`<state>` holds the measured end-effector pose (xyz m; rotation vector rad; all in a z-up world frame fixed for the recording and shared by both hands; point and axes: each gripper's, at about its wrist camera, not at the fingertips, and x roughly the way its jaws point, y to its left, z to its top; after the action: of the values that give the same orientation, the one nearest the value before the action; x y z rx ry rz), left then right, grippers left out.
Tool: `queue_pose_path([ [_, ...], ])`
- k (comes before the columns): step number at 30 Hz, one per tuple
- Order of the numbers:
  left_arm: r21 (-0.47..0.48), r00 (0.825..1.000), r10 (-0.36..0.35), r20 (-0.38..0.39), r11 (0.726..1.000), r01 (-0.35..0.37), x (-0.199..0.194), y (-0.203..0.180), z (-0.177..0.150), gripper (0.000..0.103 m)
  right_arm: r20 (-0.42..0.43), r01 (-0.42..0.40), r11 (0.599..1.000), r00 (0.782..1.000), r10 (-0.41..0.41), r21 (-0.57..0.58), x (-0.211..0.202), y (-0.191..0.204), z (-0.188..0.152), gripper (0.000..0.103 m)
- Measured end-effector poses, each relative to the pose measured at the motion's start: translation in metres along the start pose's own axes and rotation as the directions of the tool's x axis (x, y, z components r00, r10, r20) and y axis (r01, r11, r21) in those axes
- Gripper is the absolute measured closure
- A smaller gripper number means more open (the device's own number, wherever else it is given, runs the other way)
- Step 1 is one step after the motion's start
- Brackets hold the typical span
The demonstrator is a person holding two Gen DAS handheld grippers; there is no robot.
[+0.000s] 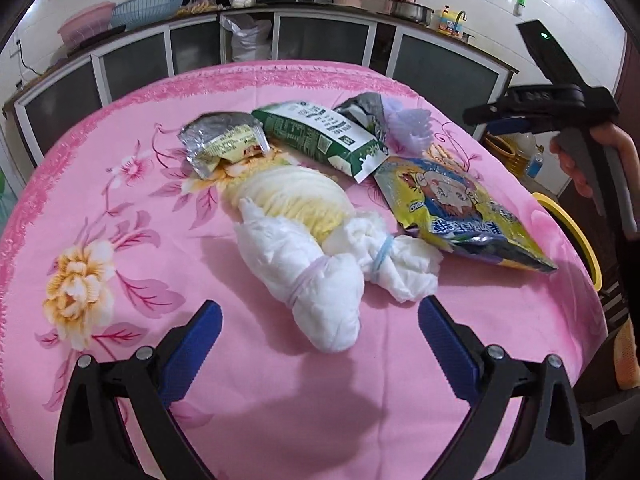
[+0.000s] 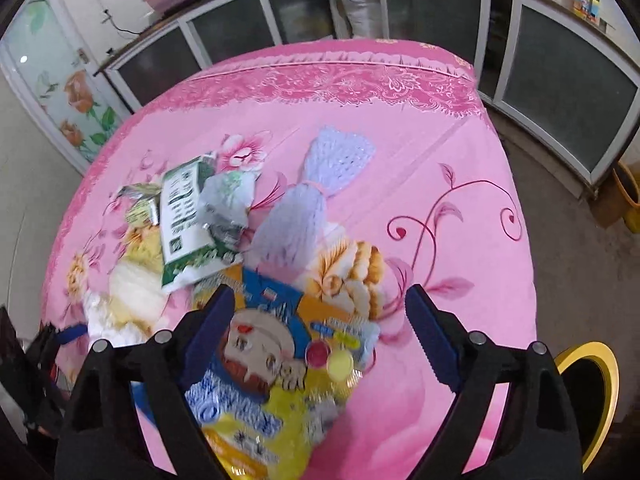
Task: Collect trash
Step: 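Grasp the white tissue bundle with the left tool while the right tool grasps the lavender foam net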
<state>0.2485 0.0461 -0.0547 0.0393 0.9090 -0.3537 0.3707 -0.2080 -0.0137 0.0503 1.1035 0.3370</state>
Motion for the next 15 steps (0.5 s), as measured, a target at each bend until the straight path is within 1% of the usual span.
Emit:
queue_pose_path([
  [3, -0.018, 1.0, 0.001, -0.018, 1.0, -0.001, 0.008, 0.004, 0.002, 0.008, -0.025, 0.0, 0.999, 1.0, 0.001, 0.032, 0.018, 0.0, 0.018, 0.021],
  [6, -0.034, 0.999, -0.014, -0.03, 0.999, 0.013, 0.013, 0.007, 0.005, 0.008, -0.057, -0.009, 0.999, 0.998, 0.012, 0.045, 0.034, 0.003, 0.031, 0.021],
  [9, -0.049, 0.998, -0.032, -0.051, 0.998, 0.03, 0.021, 0.009, 0.009, 0.008, -0.116, -0.019, 0.998, 0.993, 0.025, 0.053, 0.057, 0.007, 0.042, 0.021],
  [11, -0.056, 0.997, -0.041, -0.065, 0.998, 0.038, 0.026, 0.011, 0.01, 0.008, -0.141, -0.027, 0.998, 0.989, 0.036, 0.063, 0.07, 0.008, 0.046, 0.023],
  [14, -0.071, 0.996, -0.049, -0.073, 0.996, 0.044, 0.031, 0.014, 0.01, 0.009, -0.167, -0.026, 0.997, 0.985, 0.037, 0.067, 0.086, 0.009, 0.049, 0.03],
  [15, -0.077, 0.996, -0.049, -0.074, 0.996, 0.044, 0.031, 0.015, 0.011, 0.014, -0.175, -0.028, 0.997, 0.984, 0.039, 0.066, 0.09, 0.009, 0.049, 0.038],
])
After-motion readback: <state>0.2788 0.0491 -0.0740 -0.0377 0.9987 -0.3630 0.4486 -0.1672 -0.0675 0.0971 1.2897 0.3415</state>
